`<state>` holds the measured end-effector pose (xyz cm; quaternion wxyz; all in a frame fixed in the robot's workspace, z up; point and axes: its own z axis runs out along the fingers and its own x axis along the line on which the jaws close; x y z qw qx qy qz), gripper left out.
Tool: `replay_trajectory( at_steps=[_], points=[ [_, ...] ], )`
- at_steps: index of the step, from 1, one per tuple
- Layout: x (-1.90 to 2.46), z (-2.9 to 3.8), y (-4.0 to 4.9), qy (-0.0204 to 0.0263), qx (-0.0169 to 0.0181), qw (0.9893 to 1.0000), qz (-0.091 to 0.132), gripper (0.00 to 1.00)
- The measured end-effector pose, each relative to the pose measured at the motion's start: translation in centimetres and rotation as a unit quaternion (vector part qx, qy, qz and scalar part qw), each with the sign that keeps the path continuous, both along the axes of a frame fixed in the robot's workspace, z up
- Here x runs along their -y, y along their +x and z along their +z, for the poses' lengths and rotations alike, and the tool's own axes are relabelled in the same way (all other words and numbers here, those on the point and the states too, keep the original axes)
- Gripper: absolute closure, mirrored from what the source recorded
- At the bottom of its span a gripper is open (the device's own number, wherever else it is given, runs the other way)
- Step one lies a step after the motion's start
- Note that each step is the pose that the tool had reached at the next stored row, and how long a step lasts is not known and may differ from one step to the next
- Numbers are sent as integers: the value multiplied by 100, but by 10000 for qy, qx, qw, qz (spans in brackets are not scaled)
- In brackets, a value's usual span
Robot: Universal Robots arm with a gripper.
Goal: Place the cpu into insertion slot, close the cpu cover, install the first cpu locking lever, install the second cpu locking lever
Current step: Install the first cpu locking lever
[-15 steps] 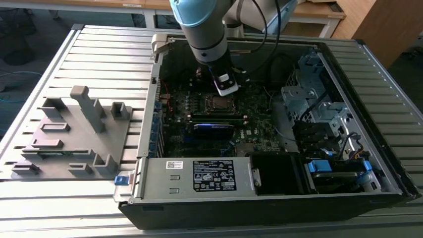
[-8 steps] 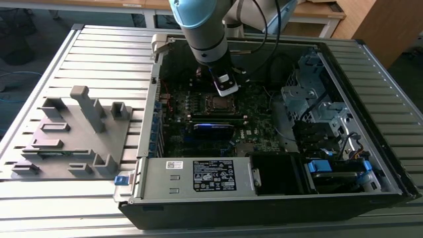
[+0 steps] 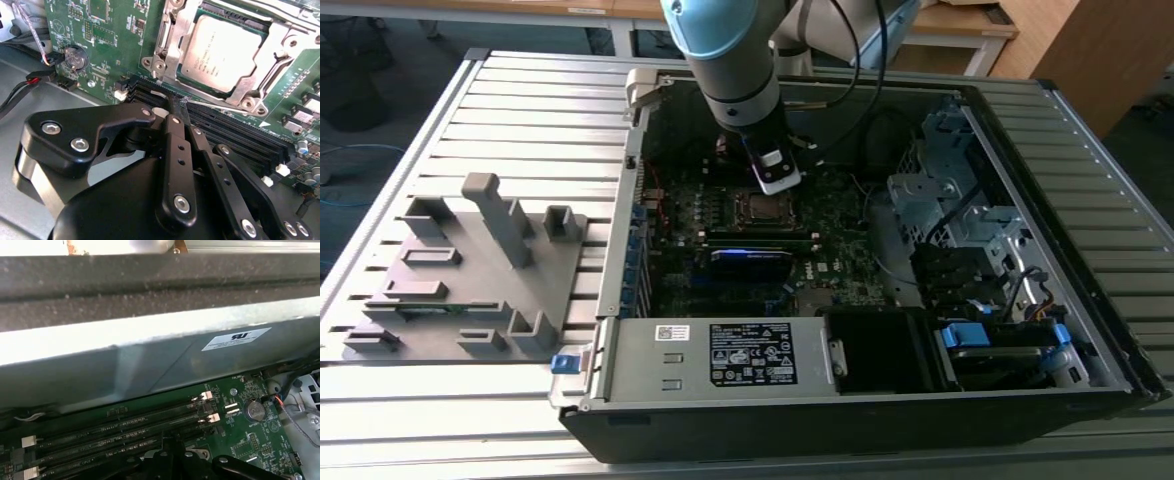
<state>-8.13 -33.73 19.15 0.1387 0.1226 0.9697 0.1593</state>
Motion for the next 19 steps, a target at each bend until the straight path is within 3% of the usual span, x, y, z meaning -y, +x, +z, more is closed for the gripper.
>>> replay_trajectory(
  at_steps=[19],
  points=[
    [0,-56,-14,3,76,10000,0,89]
  ],
)
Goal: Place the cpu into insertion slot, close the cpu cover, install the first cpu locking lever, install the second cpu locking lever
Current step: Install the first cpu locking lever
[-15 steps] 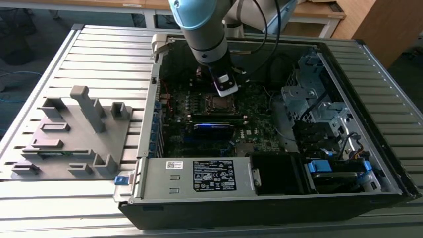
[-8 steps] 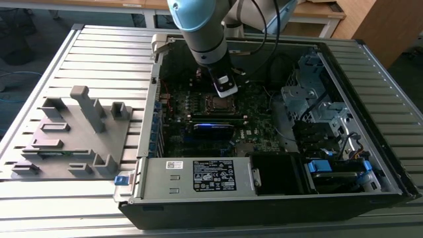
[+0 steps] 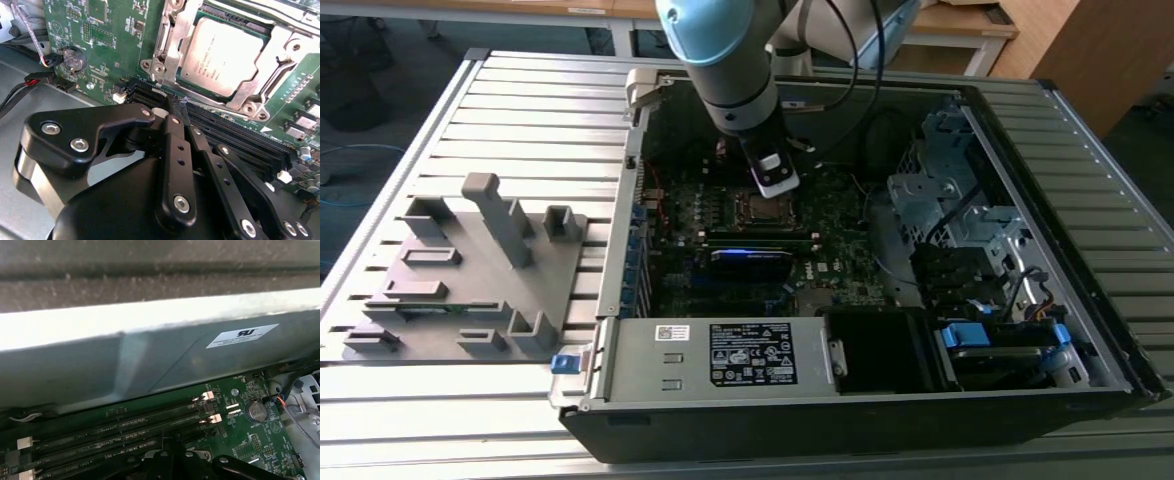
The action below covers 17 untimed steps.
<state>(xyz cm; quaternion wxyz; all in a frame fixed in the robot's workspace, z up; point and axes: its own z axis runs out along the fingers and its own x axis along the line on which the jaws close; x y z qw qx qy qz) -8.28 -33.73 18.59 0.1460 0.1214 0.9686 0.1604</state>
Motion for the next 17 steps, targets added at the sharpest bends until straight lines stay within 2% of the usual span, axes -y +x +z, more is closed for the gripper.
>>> replay_trajectory(
  at_steps=[7,12,17],
  points=[
    [-4,-33,-1,0,69,10000,0,89],
    [-5,-41,-2,0,101,9999,0,89],
    [-5,-56,-14,-27,179,9998,0,89]
  ],
)
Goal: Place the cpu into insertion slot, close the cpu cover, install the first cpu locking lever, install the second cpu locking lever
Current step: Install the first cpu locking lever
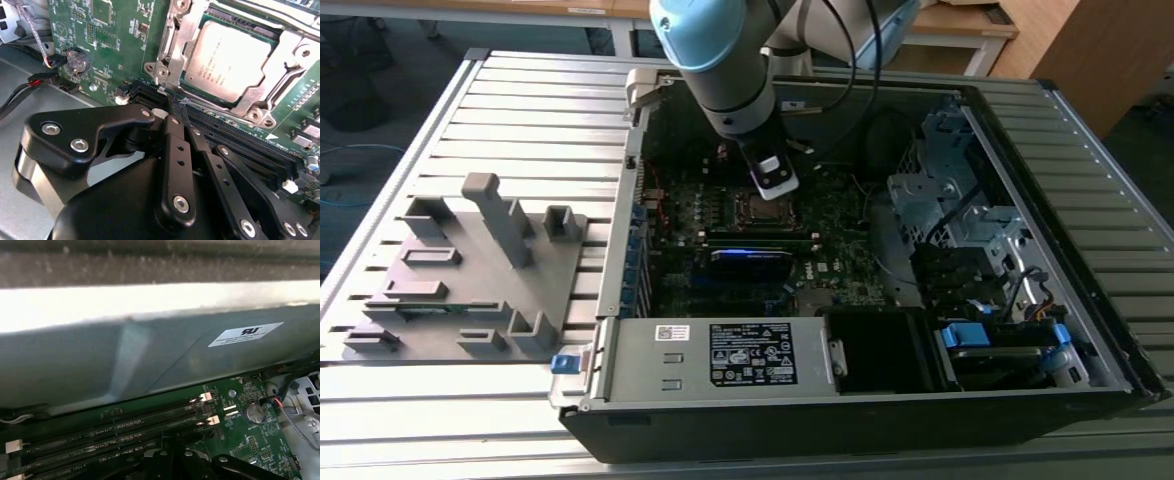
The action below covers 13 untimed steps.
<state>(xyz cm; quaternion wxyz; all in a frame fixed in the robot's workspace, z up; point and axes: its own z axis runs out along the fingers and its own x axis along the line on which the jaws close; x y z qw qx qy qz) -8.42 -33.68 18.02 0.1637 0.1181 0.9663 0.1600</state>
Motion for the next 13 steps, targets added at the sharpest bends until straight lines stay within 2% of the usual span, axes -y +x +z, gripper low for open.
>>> replay_trajectory(
  at_steps=[2,3,6,13],
  points=[
    [0,-3,-6,-25,33,10000,0,89],
    [0,-3,-7,-27,38,10000,1,89],
    [-1,-2,-8,-25,40,10000,1,89],
    [-1,47,-8,-25,39,10000,0,89]
  ],
)
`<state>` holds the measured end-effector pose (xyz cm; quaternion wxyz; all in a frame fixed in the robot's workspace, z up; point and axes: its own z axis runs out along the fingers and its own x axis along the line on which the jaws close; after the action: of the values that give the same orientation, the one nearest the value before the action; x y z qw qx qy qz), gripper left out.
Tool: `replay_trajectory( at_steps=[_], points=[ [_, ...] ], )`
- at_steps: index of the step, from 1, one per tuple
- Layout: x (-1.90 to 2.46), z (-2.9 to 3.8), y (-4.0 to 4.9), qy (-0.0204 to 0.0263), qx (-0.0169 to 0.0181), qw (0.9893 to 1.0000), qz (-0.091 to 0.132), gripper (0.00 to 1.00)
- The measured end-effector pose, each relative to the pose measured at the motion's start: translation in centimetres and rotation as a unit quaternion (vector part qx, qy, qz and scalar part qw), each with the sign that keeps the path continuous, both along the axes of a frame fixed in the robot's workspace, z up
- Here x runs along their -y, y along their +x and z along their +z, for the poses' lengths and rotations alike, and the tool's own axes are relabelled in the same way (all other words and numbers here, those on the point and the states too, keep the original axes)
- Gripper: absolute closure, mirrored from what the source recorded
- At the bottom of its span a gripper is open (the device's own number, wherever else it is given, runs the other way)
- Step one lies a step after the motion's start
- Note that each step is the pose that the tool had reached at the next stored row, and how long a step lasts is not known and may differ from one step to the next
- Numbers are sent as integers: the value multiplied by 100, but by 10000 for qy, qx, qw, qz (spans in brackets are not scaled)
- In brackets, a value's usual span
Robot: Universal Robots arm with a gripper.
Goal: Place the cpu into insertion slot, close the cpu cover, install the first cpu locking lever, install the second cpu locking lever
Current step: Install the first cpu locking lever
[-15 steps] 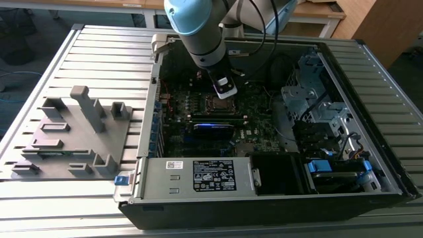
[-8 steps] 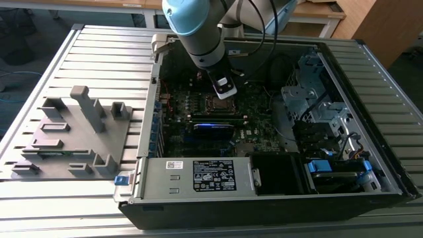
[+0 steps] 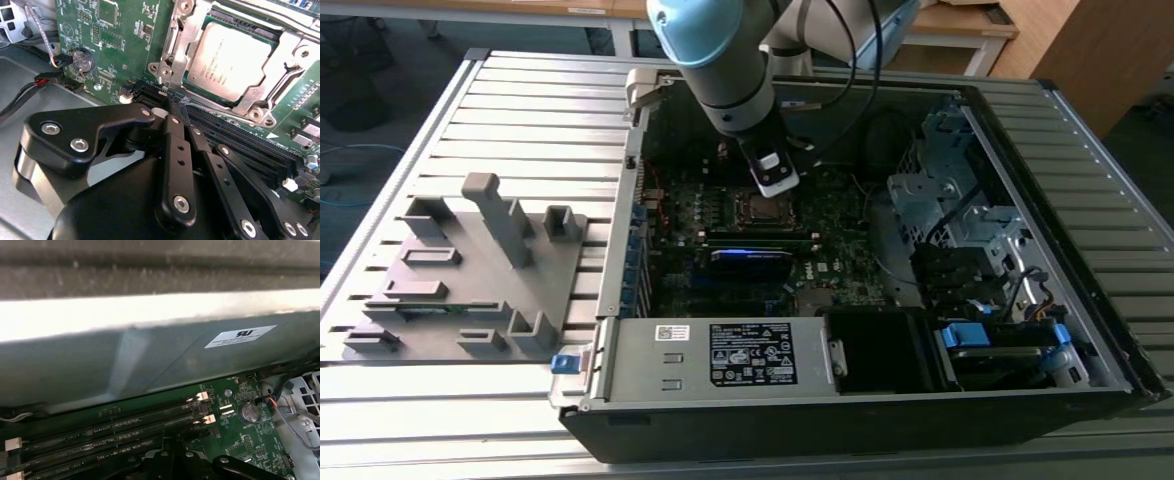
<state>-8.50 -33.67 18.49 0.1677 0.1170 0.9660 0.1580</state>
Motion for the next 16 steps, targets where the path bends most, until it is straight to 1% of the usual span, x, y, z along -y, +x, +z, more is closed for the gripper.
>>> replay_trajectory(
  at_steps=[3,5,10,11,13,16],
  points=[
    [-1,3,-13,0,1,10000,0,89],
    [-12,3,-60,0,0,10000,0,89],
    [-27,0,-72,0,4,10000,0,89],
    [-30,-2,-73,0,10,10000,0,89],
    [-34,-8,-74,-4,36,10000,0,89],
    [-38,-20,-74,-33,93,10000,0,89]
  ],
)
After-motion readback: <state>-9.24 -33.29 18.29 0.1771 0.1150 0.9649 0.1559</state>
